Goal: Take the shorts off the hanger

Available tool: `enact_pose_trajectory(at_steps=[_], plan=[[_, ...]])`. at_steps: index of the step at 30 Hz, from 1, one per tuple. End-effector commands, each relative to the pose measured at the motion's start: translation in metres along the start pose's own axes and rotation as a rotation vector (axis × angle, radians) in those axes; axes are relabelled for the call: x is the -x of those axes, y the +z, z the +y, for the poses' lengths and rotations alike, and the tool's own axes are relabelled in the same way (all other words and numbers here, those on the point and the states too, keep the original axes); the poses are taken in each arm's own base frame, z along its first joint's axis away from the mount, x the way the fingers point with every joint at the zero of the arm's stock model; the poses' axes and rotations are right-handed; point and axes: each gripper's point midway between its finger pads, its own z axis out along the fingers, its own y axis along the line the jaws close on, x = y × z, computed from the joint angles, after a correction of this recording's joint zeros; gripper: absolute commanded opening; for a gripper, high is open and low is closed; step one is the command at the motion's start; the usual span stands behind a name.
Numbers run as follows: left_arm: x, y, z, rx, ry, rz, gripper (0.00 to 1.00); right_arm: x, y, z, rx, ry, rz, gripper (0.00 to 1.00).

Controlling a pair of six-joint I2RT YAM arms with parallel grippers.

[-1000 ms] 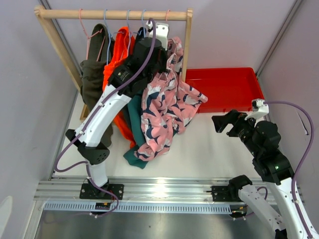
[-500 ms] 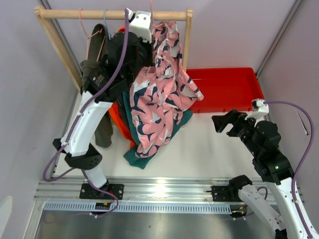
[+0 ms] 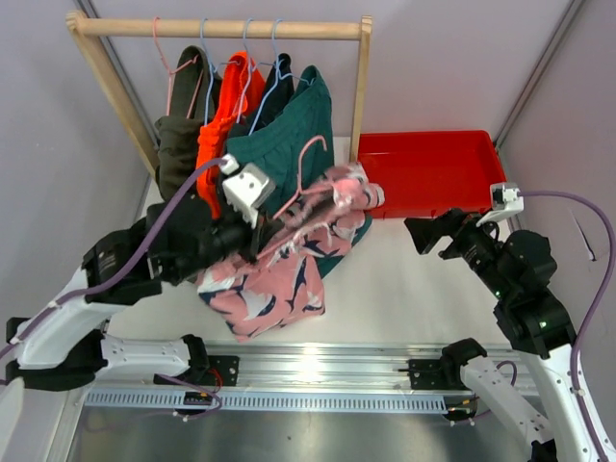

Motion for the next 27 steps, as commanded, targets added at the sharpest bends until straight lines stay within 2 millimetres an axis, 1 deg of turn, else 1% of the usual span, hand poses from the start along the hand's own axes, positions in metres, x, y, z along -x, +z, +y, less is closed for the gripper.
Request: enact_pose_trajectory(at_steps=[1, 2, 3, 4, 5, 6, 8, 9, 11, 12, 14, 16, 17, 20, 23, 24, 25, 26, 27], plan=[[-0.002, -0.025, -0.042, -0.201, -0.052, -0.02, 0.0, 0.042, -0.007, 0.042, 0.169, -0.047, -0.093, 0.99], [-0.002, -0.029, -0.049, -0.233, -0.066, -0.023, 0.0, 0.05, -0.009, 0.052, 0.203, -0.064, -0.099, 0.99], [-0.002, -0.034, -0.054, -0.256, -0.068, -0.03, 0.0, 0.053, -0.012, 0.064, 0.263, -0.084, -0.094, 0.99], [-0.002, -0.039, -0.063, -0.278, -0.06, -0.035, 0.0, 0.057, -0.014, 0.07, 0.291, -0.098, -0.098, 1.0], [0.0, -0.04, -0.065, -0.277, -0.061, -0.04, 0.0, 0.065, -0.017, 0.077, 0.317, -0.123, -0.112, 0.99], [0.011, -0.047, -0.063, -0.27, -0.066, -0.063, 0.0, 0.069, -0.02, 0.082, 0.339, -0.136, -0.122, 1.0], [0.015, -0.043, -0.063, -0.225, -0.036, -0.057, 0.0, 0.077, -0.026, 0.089, 0.36, -0.161, -0.142, 0.99], [0.032, -0.053, -0.06, -0.23, -0.049, -0.095, 0.0, 0.085, -0.032, 0.093, 0.369, -0.189, -0.164, 0.99], [0.044, -0.054, -0.064, -0.247, -0.028, -0.117, 0.0, 0.089, -0.037, 0.094, 0.366, -0.21, -0.174, 0.99], [0.066, -0.066, -0.059, -0.259, -0.057, -0.176, 0.0, 0.092, -0.04, 0.095, 0.367, -0.215, -0.181, 0.99], [0.073, -0.064, -0.057, -0.243, -0.039, -0.19, 0.0, 0.092, -0.042, 0.097, 0.373, -0.216, -0.176, 0.99], [0.084, -0.068, -0.051, -0.222, -0.043, -0.216, 0.0, 0.09, -0.043, 0.099, 0.384, -0.216, -0.158, 0.99], [0.085, -0.066, -0.053, -0.22, -0.028, -0.218, 0.0, 0.087, -0.047, 0.103, 0.411, -0.222, -0.145, 0.99], [0.098, -0.073, -0.054, -0.246, -0.036, -0.253, 0.0, 0.08, -0.05, 0.102, 0.424, -0.247, -0.133, 1.0], [0.102, -0.078, -0.057, -0.279, -0.043, -0.263, 0.0, 0.077, -0.042, 0.093, 0.382, -0.253, -0.137, 0.99], [0.105, -0.084, -0.055, -0.292, -0.055, -0.276, 0.0, 0.079, -0.039, 0.091, 0.372, -0.256, -0.148, 0.99], [0.105, -0.085, -0.056, -0.301, -0.063, -0.277, 0.0, 0.074, -0.03, 0.085, 0.355, -0.258, -0.135, 0.99], [0.105, -0.088, -0.056, -0.31, -0.069, -0.281, 0.0, 0.073, -0.026, 0.083, 0.348, -0.258, -0.137, 0.99], [0.104, -0.092, -0.056, -0.325, -0.074, -0.286, 0.0, 0.076, -0.02, 0.08, 0.334, -0.259, -0.157, 0.99]])
